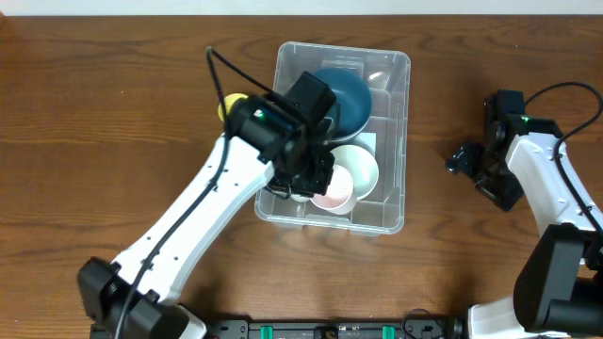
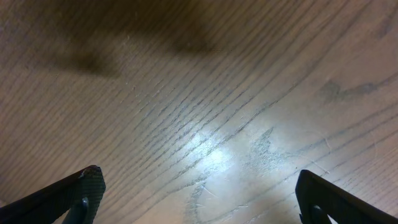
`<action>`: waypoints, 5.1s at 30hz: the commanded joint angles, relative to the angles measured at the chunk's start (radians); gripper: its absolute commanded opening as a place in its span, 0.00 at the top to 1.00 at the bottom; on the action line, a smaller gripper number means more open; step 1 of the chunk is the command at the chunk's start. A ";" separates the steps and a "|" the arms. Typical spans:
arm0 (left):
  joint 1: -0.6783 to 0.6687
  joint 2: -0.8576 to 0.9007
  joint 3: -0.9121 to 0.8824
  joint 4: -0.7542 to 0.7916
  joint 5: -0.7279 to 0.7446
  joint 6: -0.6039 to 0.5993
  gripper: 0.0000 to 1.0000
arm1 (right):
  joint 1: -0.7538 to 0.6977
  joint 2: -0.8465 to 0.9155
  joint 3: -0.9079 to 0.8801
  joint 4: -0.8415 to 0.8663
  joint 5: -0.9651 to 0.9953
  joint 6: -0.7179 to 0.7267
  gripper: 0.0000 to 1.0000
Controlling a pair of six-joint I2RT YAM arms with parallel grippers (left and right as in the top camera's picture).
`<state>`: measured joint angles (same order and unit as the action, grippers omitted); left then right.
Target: Pack container
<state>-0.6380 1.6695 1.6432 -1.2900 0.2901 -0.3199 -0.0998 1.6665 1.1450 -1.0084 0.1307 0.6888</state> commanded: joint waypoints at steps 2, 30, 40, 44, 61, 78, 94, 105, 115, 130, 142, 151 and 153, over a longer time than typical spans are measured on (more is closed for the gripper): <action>-0.001 0.052 -0.003 0.002 -0.110 -0.051 0.94 | -0.004 0.002 0.002 -0.001 0.007 0.013 0.01; -0.001 0.209 -0.003 0.020 -0.119 -0.052 0.94 | 0.000 0.002 0.002 -0.001 0.008 0.013 0.01; -0.001 0.233 -0.003 0.012 -0.119 -0.052 0.94 | 0.000 0.002 0.002 -0.001 0.008 0.013 0.01; -0.001 0.233 -0.003 0.022 -0.120 -0.052 0.94 | 0.002 0.002 0.002 -0.001 0.008 0.013 0.01; -0.001 0.304 -0.003 0.144 -0.124 -0.040 0.94 | 0.002 0.002 0.002 -0.001 0.008 0.013 0.01; 0.000 0.298 0.004 0.274 -0.127 -0.014 0.94 | 0.002 0.002 0.002 0.003 0.008 0.013 0.01; 0.000 0.298 0.003 0.433 -0.127 -0.014 0.94 | 0.002 0.002 0.002 0.003 0.008 0.013 0.01; 0.000 0.298 0.004 0.548 -0.127 -0.014 0.94 | 0.000 0.002 0.002 0.003 0.008 0.013 0.01; 0.000 0.175 0.077 0.465 -0.120 -0.002 0.94 | 0.000 0.002 0.002 0.003 0.008 0.013 0.01; 0.000 -0.158 0.082 0.113 -0.187 -0.034 0.94 | 0.000 0.002 0.002 0.003 0.008 0.013 0.01; -0.003 0.017 0.057 0.061 -0.181 -0.034 0.94 | 0.000 0.002 0.002 0.003 0.008 0.013 0.01; -0.034 0.162 0.057 0.059 -0.148 -0.034 0.94 | 0.000 0.002 0.002 0.003 0.008 0.013 0.01; -0.040 0.166 0.057 0.052 -0.149 -0.042 0.94 | 0.000 0.002 0.002 0.003 0.008 0.013 0.01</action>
<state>-0.6659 1.8400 1.7054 -1.2266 0.1314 -0.3439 -0.0998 1.6665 1.1450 -1.0054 0.1303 0.6888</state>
